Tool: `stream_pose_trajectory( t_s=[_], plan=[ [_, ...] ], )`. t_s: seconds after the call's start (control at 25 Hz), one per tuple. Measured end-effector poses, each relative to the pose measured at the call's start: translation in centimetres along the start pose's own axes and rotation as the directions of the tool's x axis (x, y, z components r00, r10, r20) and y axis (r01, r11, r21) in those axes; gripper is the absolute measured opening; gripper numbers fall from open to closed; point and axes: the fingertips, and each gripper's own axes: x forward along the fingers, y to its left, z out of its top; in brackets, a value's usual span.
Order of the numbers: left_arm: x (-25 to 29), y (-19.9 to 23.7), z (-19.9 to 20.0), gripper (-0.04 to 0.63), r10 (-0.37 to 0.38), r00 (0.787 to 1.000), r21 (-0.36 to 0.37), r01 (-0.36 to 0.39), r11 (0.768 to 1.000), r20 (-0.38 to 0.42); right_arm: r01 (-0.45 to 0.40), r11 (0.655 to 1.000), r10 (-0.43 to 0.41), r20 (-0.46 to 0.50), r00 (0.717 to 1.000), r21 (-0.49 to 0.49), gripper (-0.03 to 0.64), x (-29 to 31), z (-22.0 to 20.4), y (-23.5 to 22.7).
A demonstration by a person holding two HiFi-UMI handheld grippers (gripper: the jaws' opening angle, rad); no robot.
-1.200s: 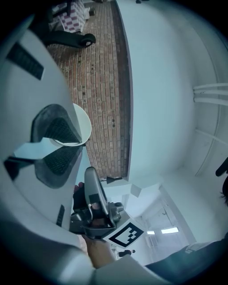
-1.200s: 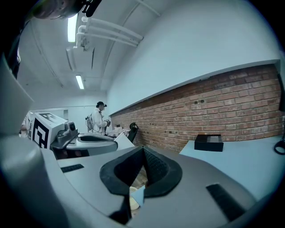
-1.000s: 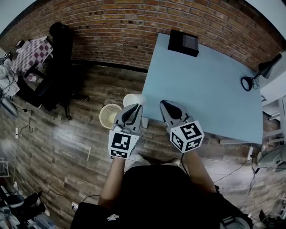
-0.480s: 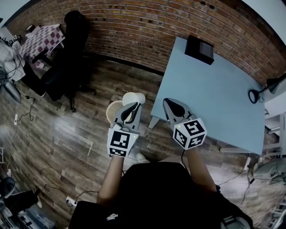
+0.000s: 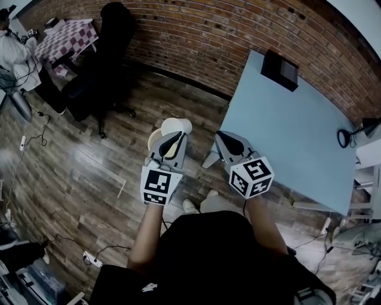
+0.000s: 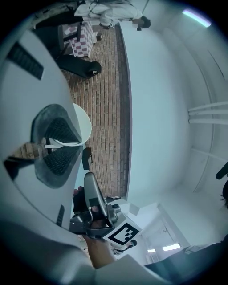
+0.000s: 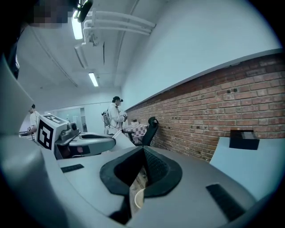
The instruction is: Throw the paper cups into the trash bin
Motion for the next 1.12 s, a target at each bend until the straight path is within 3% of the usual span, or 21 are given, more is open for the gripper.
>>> stream_pose_trajectory(
  t_s=[0.56,1.12],
  plan=[
    [-1.0,3.0,-1.3,0.028,0.099,0.995,-0.057,-0.099,0.993,-0.011,-0.142,0.990,0.141,0.052,0.989,0.008,0.005,3.9,1.8,1.9],
    [3.2,8.9,-1.2,0.028,0.184,0.982,-0.068,-0.186,0.980,-0.038,-0.244,0.969,0.241,0.077,0.967,0.030,0.005,11.5,4.3,-0.6]
  ],
)
